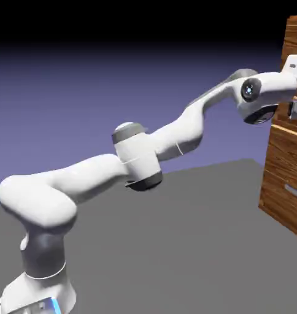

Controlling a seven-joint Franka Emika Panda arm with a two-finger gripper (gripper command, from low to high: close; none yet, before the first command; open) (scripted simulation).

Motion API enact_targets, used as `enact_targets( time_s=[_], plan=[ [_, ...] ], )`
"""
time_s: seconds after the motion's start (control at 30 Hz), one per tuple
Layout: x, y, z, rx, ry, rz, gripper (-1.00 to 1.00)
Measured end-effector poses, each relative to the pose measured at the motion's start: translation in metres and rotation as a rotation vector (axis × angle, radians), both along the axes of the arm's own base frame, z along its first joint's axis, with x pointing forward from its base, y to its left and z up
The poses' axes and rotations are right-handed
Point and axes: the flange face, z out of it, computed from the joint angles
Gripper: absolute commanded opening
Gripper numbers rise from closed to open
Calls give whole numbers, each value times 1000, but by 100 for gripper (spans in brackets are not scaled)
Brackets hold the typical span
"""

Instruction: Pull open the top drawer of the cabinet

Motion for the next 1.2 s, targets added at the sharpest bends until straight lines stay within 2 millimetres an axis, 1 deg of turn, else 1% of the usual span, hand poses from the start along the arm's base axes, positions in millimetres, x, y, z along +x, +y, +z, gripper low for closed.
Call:
enact_targets(
  time_s=[0.07,0.27,0.4,0.57,0.7,0.87,1.03,1.2],
  plan=[
    [-3,0,0,0,0,0,-100],
    [-29,0,0,0,1,0,-100],
    [-51,0,0,0,2,-1,-100],
    [-83,0,0,0,2,-1,-100],
    [-112,0,0,0,2,-1,-100],
    [-154,0,0,0,2,-1,-100],
    [-202,0,0,0,3,-1,-100],
    [-255,0,0,0,2,-1,-100]
  ],
)
